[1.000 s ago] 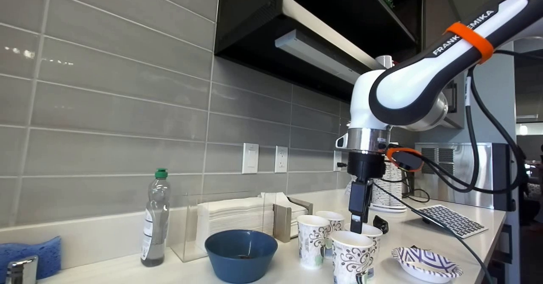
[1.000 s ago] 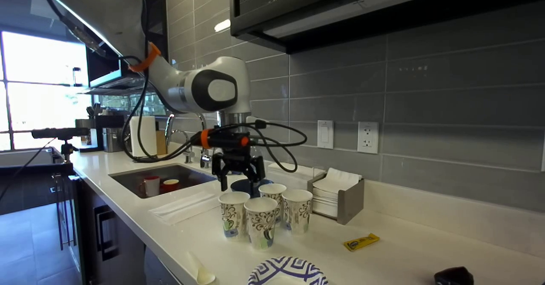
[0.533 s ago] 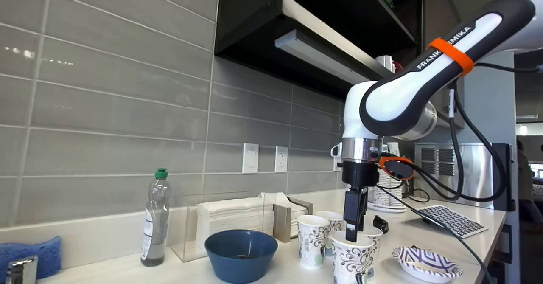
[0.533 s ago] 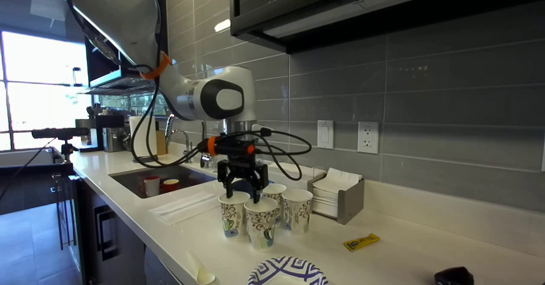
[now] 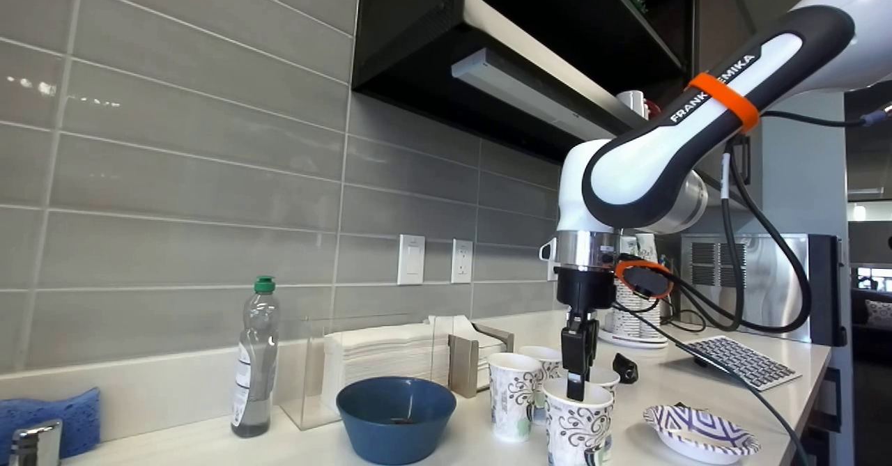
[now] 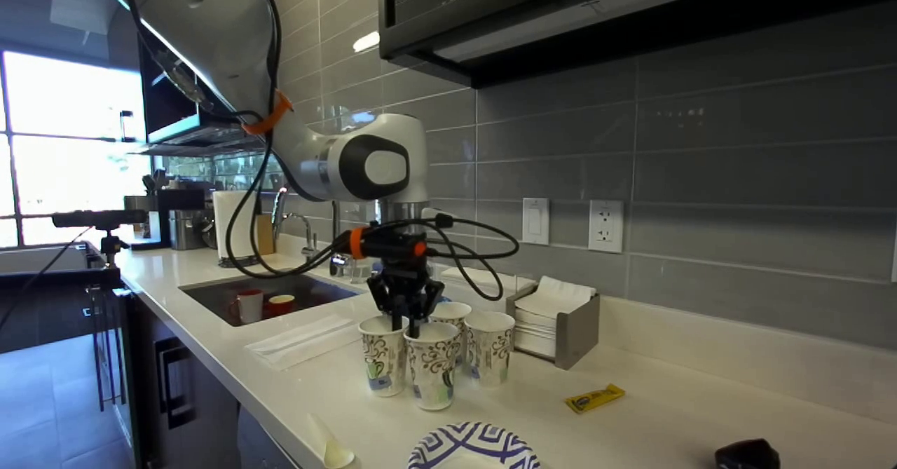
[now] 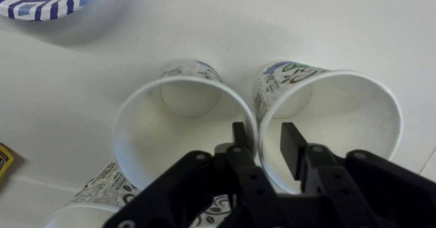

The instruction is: Create two stacks using the four coffee cups on the left.

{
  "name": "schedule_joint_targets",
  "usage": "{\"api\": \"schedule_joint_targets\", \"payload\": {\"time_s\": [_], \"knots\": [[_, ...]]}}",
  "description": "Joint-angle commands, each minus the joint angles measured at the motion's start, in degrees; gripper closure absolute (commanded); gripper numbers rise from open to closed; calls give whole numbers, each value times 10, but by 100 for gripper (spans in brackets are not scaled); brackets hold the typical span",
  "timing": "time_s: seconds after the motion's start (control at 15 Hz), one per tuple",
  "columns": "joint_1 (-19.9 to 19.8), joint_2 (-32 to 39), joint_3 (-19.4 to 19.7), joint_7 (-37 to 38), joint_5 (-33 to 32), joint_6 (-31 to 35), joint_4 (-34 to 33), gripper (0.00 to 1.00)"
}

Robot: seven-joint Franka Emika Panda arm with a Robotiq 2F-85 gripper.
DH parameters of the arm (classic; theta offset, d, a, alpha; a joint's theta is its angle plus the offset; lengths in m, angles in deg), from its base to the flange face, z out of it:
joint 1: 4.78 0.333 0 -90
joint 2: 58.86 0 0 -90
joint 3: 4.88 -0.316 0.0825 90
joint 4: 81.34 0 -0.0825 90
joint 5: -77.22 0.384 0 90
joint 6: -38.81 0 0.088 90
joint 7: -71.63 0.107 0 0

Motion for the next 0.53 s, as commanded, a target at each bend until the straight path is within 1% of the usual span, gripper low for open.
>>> {"api": "schedule_joint_targets", "payload": {"time_s": [0.0, 0.13, 0.47], "knots": [[-6, 9, 0, -3, -6, -4, -12, 97], [-7, 4, 0, -1, -7, -7, -10, 100], [-13, -23, 4, 4, -11, -26, -2, 99]]}}
